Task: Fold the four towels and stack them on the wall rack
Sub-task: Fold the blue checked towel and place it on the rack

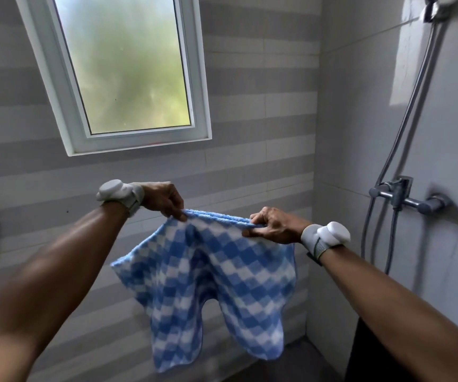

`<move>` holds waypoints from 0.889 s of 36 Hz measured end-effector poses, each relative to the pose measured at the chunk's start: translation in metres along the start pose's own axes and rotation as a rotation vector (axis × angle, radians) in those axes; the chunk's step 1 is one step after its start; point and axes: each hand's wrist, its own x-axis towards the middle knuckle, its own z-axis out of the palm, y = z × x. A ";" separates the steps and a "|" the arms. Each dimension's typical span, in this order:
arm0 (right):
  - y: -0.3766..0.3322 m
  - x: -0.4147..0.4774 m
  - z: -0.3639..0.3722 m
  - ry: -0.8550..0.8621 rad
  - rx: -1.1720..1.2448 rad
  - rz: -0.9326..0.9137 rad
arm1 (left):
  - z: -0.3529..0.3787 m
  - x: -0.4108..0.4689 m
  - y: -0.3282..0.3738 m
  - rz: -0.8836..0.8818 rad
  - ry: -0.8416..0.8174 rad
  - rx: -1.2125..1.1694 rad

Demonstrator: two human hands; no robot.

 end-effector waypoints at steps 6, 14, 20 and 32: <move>0.010 0.001 -0.002 -0.002 -0.076 0.042 | 0.005 -0.014 -0.035 -0.084 0.010 -0.073; 0.010 -0.001 -0.013 -0.016 -0.025 0.093 | 0.013 -0.027 -0.065 -0.165 -0.003 -0.145; 0.009 -0.005 -0.025 0.114 0.130 0.084 | 0.023 -0.030 -0.079 -0.222 -0.025 -0.220; 0.010 -0.020 -0.032 0.079 -0.027 0.150 | 0.056 -0.031 -0.087 -0.287 -0.161 -0.230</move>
